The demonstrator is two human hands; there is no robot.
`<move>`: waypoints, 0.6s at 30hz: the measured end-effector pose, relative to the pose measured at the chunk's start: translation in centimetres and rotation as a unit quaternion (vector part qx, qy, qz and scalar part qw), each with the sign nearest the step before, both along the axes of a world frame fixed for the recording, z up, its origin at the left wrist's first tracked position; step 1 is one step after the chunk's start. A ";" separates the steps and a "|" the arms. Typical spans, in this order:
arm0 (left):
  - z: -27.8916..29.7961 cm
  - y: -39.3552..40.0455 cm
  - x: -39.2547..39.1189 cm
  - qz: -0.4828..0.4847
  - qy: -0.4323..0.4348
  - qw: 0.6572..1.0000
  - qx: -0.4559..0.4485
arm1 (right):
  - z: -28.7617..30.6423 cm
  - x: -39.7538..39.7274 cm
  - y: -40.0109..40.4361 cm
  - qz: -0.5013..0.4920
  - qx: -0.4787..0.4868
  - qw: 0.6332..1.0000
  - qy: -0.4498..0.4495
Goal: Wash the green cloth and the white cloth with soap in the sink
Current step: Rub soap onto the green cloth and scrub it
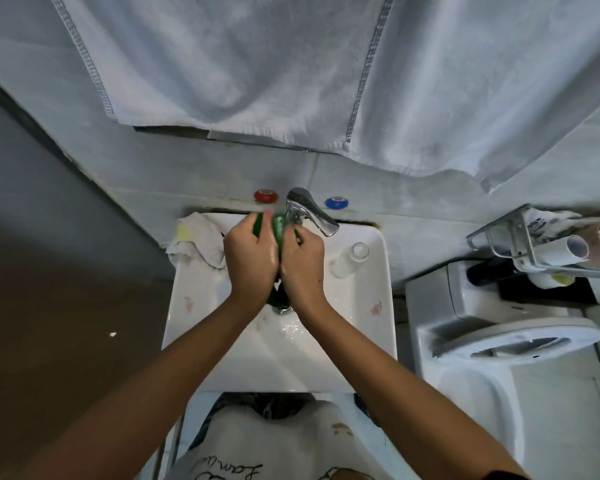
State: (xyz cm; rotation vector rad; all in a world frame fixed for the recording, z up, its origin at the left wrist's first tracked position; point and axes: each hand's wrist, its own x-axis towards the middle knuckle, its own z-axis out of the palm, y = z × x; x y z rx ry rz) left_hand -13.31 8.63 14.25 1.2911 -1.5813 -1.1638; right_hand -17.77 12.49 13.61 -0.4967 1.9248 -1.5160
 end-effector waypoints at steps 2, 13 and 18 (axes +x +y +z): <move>-0.5 -1.0 0.3 0.010 -0.004 0.999 0.032 | -0.2 0.5 1.1 0.044 -0.002 0.999 0.002; -1.1 -0.2 0.4 -0.018 0.004 1.000 0.025 | 0.2 0.1 1.2 0.034 0.016 0.999 0.004; -0.9 -0.3 0.3 -0.029 -0.024 0.999 -0.007 | 0.0 -0.7 -1.2 -0.020 0.022 0.998 0.046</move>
